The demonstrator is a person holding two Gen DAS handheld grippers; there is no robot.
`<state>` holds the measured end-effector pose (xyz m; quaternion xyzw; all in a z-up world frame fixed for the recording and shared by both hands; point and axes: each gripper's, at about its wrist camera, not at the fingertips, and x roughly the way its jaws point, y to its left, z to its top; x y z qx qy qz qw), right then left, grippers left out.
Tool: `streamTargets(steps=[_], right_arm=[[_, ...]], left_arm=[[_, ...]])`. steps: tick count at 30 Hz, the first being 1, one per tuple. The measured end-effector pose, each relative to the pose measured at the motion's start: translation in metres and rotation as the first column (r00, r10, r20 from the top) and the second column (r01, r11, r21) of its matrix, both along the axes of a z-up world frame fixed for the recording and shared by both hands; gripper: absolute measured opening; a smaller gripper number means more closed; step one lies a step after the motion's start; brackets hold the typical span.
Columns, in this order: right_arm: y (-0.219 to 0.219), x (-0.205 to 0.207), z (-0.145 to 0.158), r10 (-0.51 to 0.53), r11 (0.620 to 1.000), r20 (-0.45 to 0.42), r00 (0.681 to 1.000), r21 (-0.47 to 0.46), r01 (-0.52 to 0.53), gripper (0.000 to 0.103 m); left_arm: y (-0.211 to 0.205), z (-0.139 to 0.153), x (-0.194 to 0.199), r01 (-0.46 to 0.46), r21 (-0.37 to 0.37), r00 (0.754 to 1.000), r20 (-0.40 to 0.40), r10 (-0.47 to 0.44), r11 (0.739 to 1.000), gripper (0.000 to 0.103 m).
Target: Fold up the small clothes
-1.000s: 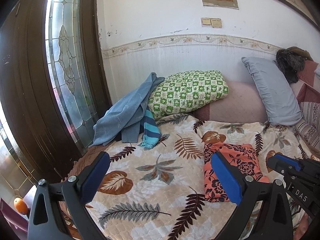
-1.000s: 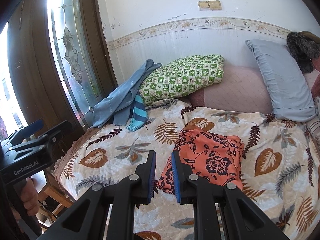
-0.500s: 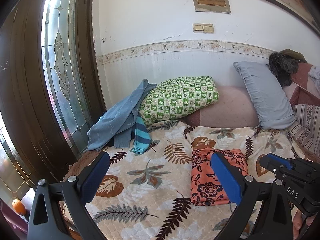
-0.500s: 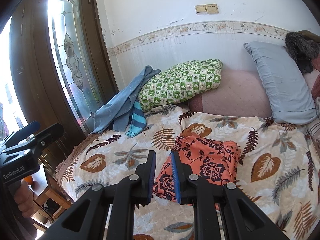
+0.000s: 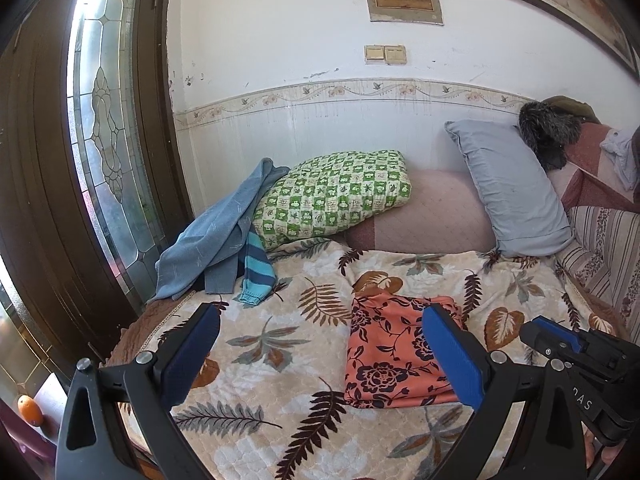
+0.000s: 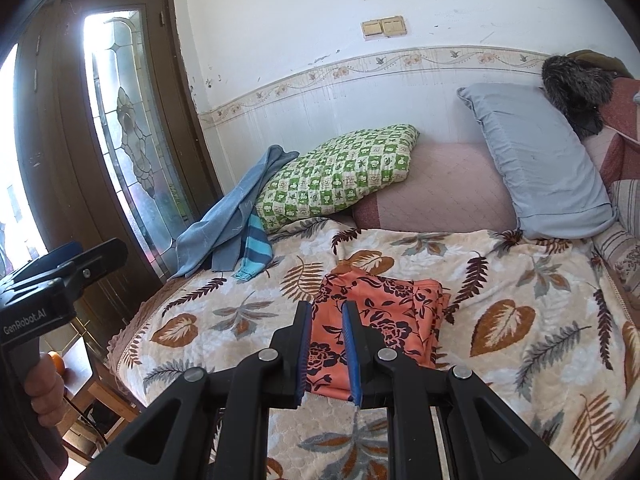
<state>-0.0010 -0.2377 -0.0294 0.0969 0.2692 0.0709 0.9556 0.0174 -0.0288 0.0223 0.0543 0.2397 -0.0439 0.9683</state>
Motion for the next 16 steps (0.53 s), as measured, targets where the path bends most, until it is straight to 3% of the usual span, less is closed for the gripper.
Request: streamTargets(steps=[16], right_arm=[[0.034, 0.019, -0.015, 0.048, 0.998, -0.049, 0.998, -0.033, -0.05, 0.018]], left_arm=[[0.016, -0.016, 0.018, 0.028, -0.034, 1.0, 0.001, -0.028, 0.999, 0.101]])
